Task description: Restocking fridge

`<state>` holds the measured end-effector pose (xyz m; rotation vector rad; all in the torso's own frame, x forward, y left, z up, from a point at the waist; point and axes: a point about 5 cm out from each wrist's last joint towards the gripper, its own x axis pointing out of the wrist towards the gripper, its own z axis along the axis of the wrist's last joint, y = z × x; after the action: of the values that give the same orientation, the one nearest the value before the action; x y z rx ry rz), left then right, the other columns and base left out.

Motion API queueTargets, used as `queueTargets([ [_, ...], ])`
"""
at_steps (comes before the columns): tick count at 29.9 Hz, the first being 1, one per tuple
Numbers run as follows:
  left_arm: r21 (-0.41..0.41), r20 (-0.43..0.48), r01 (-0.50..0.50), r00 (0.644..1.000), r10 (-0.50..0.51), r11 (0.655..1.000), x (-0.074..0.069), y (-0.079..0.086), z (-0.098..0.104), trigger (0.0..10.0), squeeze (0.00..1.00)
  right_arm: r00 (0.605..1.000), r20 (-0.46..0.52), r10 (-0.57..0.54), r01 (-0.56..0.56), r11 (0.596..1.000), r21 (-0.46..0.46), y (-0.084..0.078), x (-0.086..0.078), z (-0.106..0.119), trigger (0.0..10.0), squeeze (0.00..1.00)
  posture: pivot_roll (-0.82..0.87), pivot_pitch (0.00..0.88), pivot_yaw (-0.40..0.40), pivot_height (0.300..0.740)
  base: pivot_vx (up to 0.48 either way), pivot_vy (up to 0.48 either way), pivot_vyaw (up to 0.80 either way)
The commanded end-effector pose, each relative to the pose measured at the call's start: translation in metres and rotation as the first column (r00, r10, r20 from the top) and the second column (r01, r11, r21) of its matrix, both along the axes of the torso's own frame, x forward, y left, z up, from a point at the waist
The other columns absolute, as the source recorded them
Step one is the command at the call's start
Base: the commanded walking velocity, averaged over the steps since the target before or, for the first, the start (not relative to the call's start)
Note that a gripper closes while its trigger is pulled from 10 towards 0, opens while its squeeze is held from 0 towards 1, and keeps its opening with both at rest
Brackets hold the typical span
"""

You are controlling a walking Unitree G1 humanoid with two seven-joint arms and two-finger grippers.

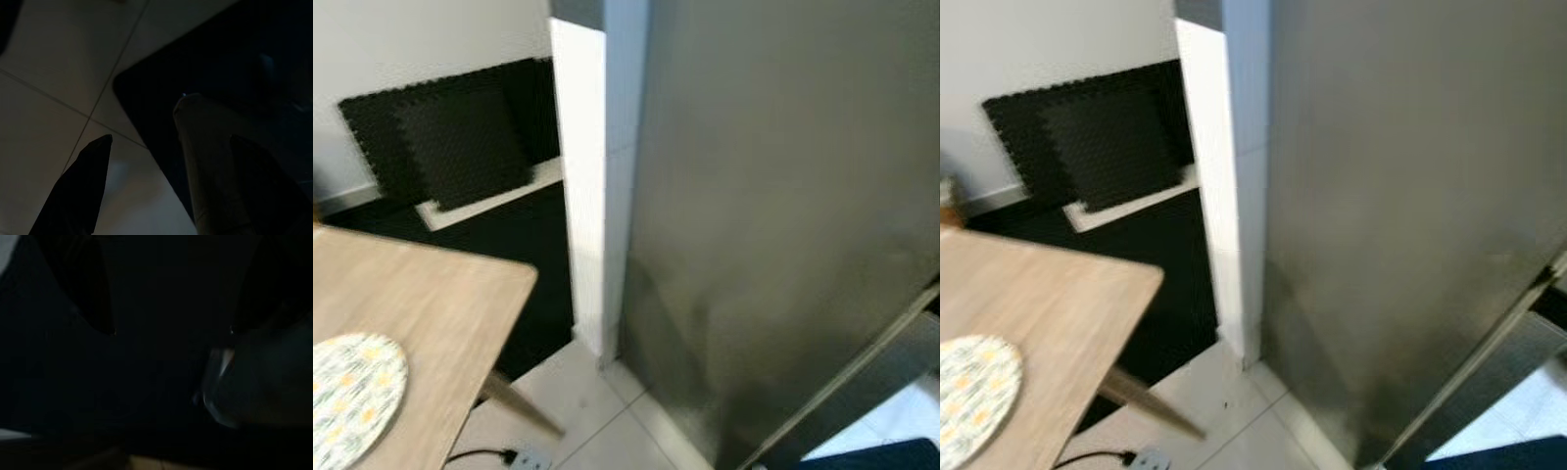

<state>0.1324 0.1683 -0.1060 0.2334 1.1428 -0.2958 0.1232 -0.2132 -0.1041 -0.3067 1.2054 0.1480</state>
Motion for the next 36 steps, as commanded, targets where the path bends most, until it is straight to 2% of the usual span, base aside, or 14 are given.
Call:
queueTargets([
  [1,0.004,-0.070,0.007,0.997,-0.007,1.000,-0.0179,-0.0005,-0.0059,10.0,0.00,0.999,-0.041,-0.027,0.026,0.999,-0.032,-0.0138,-0.0128,-0.0012,10.0,0.00,-0.03,0.064,0.008,0.740,0.330,0.000,0.00],
  [9,0.007,-0.072,0.007,0.997,-0.007,1.000,-0.0188,-0.0003,-0.0062,10.0,0.00,0.999,-0.042,-0.028,0.027,0.999,-0.032,-0.0140,-0.0128,-0.0011,10.0,0.00,-0.03,0.065,0.007,0.740,0.326,0.000,0.00],
  [10,0.000,-0.064,-0.023,0.998,0.023,1.000,-0.0187,-0.0001,-0.0061,10.0,0.00,0.999,-0.042,-0.029,0.027,0.999,-0.031,-0.0139,-0.0127,-0.0011,10.0,0.00,-0.03,0.064,0.007,0.740,0.000,0.000,0.00],
  [20,-0.012,-0.068,-0.009,0.998,0.008,1.000,-0.0183,-0.0022,-0.0060,10.0,0.00,0.998,-0.054,-0.025,0.023,0.999,-0.030,-0.0138,-0.0138,-0.0015,10.0,0.00,-0.03,0.064,0.007,0.740,0.000,0.000,0.00],
  [36,-0.012,-0.074,-0.004,0.997,0.004,1.000,-0.0203,-0.0027,-0.0066,10.0,0.00,0.997,-0.066,-0.030,0.028,0.999,-0.027,-0.0133,-0.0158,-0.0022,10.0,0.00,-0.03,0.064,0.008,0.740,0.000,0.000,-0.71],
])
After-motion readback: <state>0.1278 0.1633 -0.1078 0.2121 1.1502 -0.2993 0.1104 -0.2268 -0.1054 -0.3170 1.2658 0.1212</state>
